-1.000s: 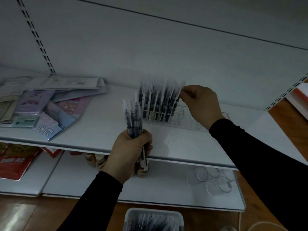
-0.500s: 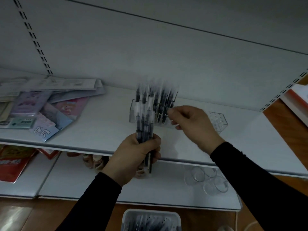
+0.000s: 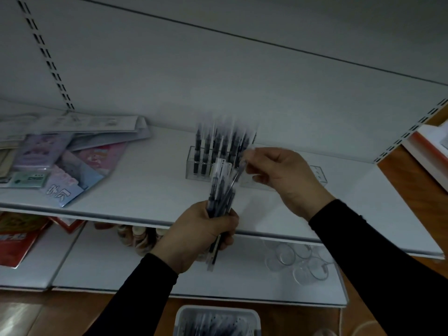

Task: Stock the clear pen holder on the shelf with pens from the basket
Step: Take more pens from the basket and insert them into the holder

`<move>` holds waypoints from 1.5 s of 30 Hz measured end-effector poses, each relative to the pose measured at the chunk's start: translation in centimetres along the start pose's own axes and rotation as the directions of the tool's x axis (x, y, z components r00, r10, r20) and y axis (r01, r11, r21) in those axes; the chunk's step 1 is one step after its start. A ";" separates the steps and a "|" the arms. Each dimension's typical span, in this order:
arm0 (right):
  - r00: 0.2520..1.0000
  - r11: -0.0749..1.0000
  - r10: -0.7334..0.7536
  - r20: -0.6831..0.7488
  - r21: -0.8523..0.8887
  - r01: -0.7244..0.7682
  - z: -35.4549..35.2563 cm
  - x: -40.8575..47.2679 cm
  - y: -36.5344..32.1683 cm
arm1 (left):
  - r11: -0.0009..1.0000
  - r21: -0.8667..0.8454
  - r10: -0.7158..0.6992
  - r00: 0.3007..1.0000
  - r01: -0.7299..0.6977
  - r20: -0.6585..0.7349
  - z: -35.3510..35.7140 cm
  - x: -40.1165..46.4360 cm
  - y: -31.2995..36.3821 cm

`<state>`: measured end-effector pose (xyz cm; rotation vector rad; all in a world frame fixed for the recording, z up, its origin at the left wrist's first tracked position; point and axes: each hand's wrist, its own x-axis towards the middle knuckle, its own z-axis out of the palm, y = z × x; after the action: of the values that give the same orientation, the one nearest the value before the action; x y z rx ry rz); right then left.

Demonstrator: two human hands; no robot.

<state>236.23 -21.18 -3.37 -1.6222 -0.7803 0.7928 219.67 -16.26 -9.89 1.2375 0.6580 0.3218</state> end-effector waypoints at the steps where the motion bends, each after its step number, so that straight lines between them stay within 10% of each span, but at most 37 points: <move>1: 1.000 0.999 0.005 -0.026 0.035 -0.004 -0.4 0.4 -0.4 | 1.000 0.000 -0.002 1.000 0.002 -0.003 0.0 0.0 0.0; 6: 0.971 0.982 -0.083 -0.224 0.149 0.118 -3.0 2.0 -3.0 | 1.000 -0.002 -0.008 1.000 0.008 -0.026 -0.2 -0.1 0.1; 13: 0.852 0.931 -0.365 -0.377 -0.170 0.323 -4.4 2.5 -3.2 | 1.000 -0.024 0.005 0.995 -0.007 -0.095 -0.4 0.3 -0.1; 45: 0.871 0.759 -0.468 -0.154 -0.574 0.306 -1.4 4.6 1.2 | 0.994 -0.105 -0.031 0.990 0.016 -0.137 -0.7 0.2 0.3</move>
<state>240.06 -18.40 -4.76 -1.9104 -1.1462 0.0093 219.48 -15.53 -9.77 1.1143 0.7654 0.4204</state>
